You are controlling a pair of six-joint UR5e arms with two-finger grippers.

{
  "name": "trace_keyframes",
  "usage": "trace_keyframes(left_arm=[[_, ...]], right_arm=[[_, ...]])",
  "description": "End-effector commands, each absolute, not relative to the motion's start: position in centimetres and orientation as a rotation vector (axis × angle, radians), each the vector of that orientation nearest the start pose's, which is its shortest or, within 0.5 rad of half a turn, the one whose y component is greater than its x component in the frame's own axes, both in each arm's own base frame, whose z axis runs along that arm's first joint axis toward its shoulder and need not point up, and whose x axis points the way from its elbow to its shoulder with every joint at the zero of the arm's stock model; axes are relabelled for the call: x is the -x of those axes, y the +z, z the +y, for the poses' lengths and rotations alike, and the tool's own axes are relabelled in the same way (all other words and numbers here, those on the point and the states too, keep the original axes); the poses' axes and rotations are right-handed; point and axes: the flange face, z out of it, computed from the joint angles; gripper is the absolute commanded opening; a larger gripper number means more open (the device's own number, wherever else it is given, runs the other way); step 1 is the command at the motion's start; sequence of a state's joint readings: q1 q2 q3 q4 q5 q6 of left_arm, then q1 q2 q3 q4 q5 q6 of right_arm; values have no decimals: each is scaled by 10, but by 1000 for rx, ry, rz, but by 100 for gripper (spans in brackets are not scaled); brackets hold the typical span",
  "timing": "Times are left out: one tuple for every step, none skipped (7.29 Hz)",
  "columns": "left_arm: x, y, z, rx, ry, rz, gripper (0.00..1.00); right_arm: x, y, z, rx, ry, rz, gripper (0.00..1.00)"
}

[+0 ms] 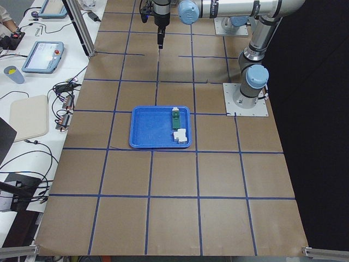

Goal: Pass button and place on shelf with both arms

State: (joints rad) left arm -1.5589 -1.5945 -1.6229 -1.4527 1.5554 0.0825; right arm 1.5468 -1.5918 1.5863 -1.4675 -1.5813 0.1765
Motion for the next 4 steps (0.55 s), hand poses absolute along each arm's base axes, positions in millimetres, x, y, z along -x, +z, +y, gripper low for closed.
trace_keyframes(left_arm=[[129, 461, -507, -112, -64, 3152, 100], [130, 461, -507, -114, -64, 3152, 100], [130, 461, -507, -114, -64, 3152, 100], [130, 459, -508, -112, -57, 3154, 100]], right_arm=[[-116, 486, -472, -323, 134, 3136, 100], [-117, 488, -472, -321, 130, 3136, 100], [-117, 488, -470, -318, 127, 3136, 100], [-118, 488, -470, -318, 127, 3135, 100]])
